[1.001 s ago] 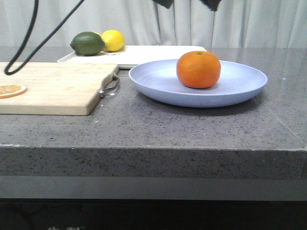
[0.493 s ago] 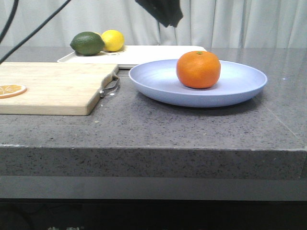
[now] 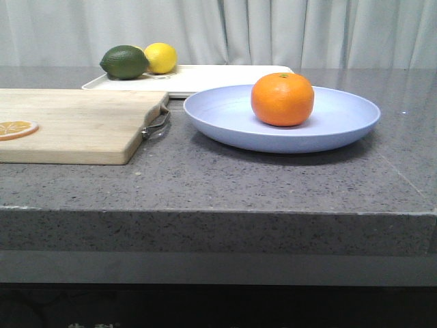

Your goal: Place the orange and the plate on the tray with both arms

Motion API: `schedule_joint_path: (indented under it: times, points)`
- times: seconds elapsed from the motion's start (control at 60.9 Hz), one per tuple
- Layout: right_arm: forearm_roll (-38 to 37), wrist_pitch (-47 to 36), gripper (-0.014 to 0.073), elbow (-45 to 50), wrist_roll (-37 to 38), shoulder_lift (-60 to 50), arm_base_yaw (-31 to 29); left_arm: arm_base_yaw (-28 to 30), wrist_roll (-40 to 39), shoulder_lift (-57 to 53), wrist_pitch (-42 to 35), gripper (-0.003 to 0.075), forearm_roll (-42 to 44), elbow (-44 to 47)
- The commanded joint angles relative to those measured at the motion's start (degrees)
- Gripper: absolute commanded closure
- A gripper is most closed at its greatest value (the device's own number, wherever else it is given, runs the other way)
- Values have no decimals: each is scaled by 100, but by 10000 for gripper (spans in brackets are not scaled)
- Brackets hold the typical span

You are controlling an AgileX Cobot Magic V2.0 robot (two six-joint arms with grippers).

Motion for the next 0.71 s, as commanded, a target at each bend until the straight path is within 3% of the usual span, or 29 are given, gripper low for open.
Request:
schedule_joint_path:
  times: [0.0, 0.345, 0.69]
  points:
    - [5, -356, -57, -221, -14, 2, -17, 377, -90, -687, -437, 738, 22, 479]
    - [5, -356, -57, -221, -14, 2, -17, 1728, -89, -3002, -1043, 738, -109, 2833]
    - [5, -356, -57, -221, -14, 2, -17, 1866, -89, -5724, -1895, 738, -172, 4692]
